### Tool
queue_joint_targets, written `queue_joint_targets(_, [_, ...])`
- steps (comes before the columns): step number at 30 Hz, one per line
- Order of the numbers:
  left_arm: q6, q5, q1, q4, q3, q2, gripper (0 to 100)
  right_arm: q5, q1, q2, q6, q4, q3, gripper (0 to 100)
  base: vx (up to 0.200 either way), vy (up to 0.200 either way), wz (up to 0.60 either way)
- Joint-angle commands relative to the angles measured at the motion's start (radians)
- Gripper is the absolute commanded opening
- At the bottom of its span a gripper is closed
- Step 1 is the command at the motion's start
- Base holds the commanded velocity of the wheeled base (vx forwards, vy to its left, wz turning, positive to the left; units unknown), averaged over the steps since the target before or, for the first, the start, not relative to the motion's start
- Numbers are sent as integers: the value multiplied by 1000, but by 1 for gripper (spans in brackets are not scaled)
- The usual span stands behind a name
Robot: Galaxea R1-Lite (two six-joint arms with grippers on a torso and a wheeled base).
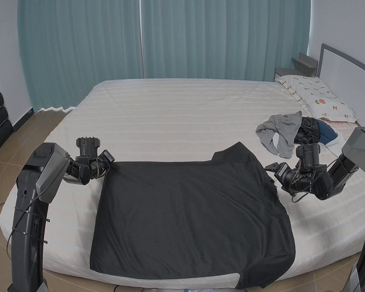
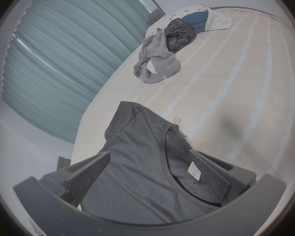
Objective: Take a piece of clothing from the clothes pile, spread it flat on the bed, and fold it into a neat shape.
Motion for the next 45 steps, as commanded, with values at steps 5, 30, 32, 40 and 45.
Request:
queue_joint_targets(5, [0,4,8,-1,-26,21,0,0,0,16,1,-1,-8,100,0,0,0])
queue_joint_targets(30, [-13,4,14,8,-6,17,0,36,-32,447,-229,140,-678,100,0,0,0])
queue_joint_targets(32, [-13,4,14,8,-6,17,0,50,-34,464,-230,160,-707,100,0,0,0])
queue_joint_targets(40, [-14,4,12,10,-5,17,0,87,-35,547,-240,220,-852,100,0,0,0])
queue_joint_targets(45, [-13,4,11,11,-5,20,0,81,-32,593,-241,240,-936,100,0,0,0])
